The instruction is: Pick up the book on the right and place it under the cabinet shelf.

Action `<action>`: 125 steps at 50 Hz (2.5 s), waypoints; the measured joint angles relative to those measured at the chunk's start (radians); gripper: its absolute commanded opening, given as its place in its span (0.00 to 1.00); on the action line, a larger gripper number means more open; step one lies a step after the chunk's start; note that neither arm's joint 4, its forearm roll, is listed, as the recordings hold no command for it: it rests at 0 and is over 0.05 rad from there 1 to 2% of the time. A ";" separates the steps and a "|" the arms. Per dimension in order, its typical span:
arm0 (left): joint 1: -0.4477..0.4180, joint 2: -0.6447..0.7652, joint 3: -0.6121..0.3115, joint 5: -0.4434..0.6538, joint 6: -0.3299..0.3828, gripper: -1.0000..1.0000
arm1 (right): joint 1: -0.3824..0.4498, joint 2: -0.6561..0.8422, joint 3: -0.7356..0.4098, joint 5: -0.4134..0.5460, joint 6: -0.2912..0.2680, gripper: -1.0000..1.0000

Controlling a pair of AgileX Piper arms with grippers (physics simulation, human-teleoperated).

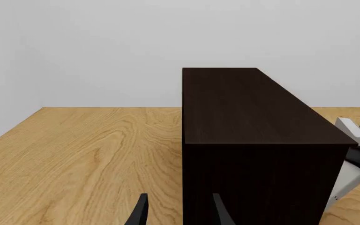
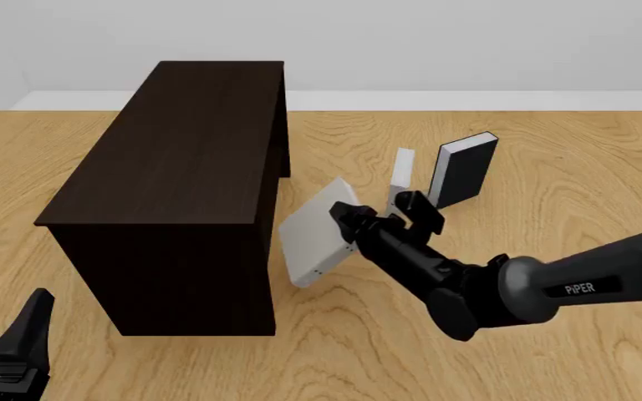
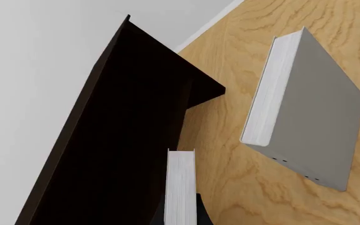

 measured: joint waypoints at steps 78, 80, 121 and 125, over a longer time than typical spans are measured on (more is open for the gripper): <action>0.000 0.000 0.000 0.000 0.000 1.00 | 0.010 0.182 -0.094 -0.086 0.076 0.00; 0.000 0.000 0.000 0.000 0.000 1.00 | 0.011 0.187 -0.096 -0.088 0.079 0.00; 0.000 0.000 0.000 0.000 0.000 1.00 | 0.011 0.273 -0.134 -0.131 0.121 0.00; 0.000 0.000 0.000 0.000 0.000 1.00 | 0.009 0.279 -0.137 -0.136 0.124 0.00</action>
